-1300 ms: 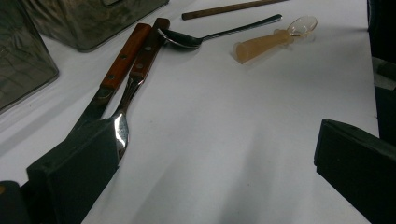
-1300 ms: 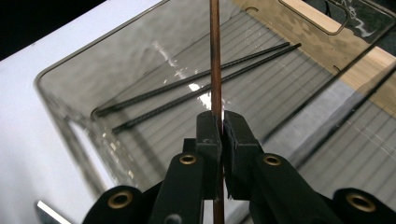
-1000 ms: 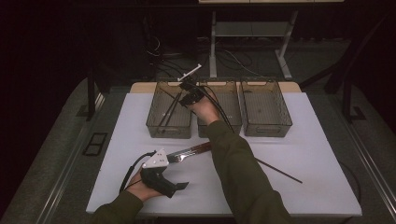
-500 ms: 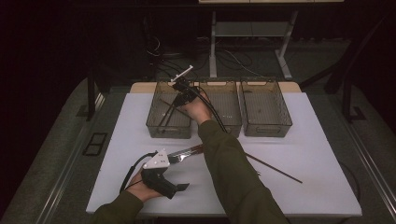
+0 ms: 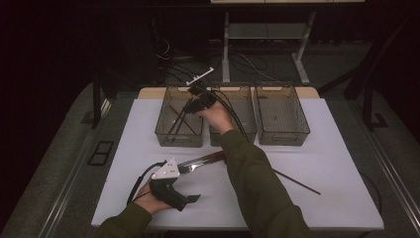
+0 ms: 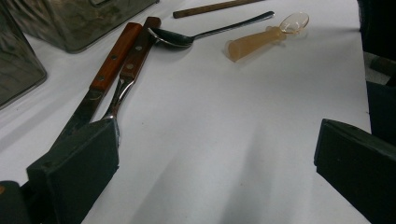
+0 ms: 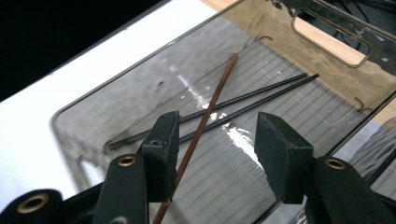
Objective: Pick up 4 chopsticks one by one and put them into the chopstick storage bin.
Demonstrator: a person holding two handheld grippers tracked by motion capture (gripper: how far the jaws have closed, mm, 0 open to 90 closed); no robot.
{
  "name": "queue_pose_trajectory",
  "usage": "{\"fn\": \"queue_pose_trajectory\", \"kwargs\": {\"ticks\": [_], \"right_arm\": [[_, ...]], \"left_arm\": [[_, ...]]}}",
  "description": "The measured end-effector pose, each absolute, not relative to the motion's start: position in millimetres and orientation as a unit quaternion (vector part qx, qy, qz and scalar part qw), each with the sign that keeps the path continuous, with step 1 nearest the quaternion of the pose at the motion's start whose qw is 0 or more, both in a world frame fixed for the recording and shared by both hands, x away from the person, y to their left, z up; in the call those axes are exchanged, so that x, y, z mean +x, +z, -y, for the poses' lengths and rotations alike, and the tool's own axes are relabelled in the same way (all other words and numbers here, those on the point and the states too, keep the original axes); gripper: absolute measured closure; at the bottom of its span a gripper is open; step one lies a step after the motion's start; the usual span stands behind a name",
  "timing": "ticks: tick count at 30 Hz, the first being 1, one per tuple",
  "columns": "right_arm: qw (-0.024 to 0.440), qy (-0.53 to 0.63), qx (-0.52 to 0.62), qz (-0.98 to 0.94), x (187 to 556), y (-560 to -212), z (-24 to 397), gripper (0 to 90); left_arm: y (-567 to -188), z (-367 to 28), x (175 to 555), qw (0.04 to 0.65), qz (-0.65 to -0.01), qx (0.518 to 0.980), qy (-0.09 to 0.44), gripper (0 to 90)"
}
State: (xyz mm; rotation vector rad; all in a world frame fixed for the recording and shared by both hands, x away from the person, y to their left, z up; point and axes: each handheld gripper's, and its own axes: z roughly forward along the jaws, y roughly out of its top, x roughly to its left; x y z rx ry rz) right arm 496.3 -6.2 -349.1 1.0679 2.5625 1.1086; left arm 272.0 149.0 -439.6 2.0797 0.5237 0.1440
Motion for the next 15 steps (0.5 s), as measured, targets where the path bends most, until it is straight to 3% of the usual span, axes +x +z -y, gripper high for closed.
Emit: {"fn": "queue_pose_trajectory", "kwargs": {"ticks": [2, 9, 15], "right_arm": [[0.069, 0.376, 0.348, -0.856, 491, -348, 11, 53.0], [0.031, 0.389, 0.294, -0.873, 462, -346, 25, 88.5], [0.017, 0.382, 0.251, -0.889, 442, -347, 35, 89.8]], "left_arm": [[-440, -149, 272, 0.475, -0.214, 0.851, 0.059, 0.0], [-440, -149, 272, 0.472, -0.215, 0.853, 0.059, 0.0], [-440, -148, 272, 0.47, -0.217, 0.854, 0.06, 0.0]]}}
